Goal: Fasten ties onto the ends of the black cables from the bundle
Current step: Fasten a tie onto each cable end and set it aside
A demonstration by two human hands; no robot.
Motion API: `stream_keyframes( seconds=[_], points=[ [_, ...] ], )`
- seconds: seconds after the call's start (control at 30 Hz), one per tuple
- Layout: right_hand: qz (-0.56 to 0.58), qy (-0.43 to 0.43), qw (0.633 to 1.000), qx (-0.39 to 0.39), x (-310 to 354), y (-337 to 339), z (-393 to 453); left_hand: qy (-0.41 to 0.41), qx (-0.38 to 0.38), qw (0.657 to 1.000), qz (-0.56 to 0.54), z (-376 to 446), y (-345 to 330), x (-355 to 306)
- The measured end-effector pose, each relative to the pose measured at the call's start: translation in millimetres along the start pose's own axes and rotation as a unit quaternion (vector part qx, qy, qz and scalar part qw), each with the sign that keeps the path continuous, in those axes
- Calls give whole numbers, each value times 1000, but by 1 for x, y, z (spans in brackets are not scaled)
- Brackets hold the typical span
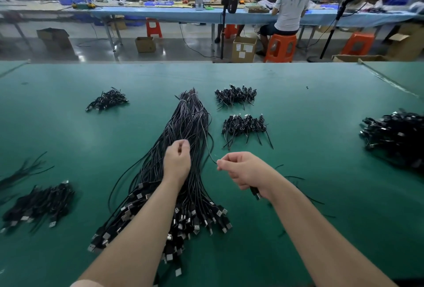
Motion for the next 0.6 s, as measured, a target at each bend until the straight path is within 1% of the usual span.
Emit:
stream_keyframes(
  seconds=[0.03,0.07,0.1,0.13,0.23,0.37,0.5,0.6],
  points=[
    [-24,6,1000,2,2,-2,-2,70,35,988,-131,-3,-20,-1],
    [-44,11,999,9,3,-5,-5,129,64,959,-244,-8,-39,-6],
    [-60,18,998,20,5,-9,-8,160,77,932,-316,-10,-52,-11],
    [-70,25,997,33,6,-13,-11,170,79,920,-343,-9,-60,-16],
    [-78,48,993,68,10,-19,-22,174,60,938,-294,-2,-63,-15],
    [-59,79,992,82,20,-4,-35,207,58,952,-219,-3,-50,5],
    [67,89,989,97,25,34,-44,256,34,954,-153,-13,-22,36],
    [168,78,978,98,20,57,-40,259,58,956,-123,-20,-8,44]
  ],
)
Point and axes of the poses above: each hand's wrist, its own z-axis towards the middle knuckle, its own y-axis out of the back of the hand, x = y × z, the point moved 9 cm from there along z, towards the middle knuckle, and after that the axes turned 12 degrees about -y, right-handed, at the moved point
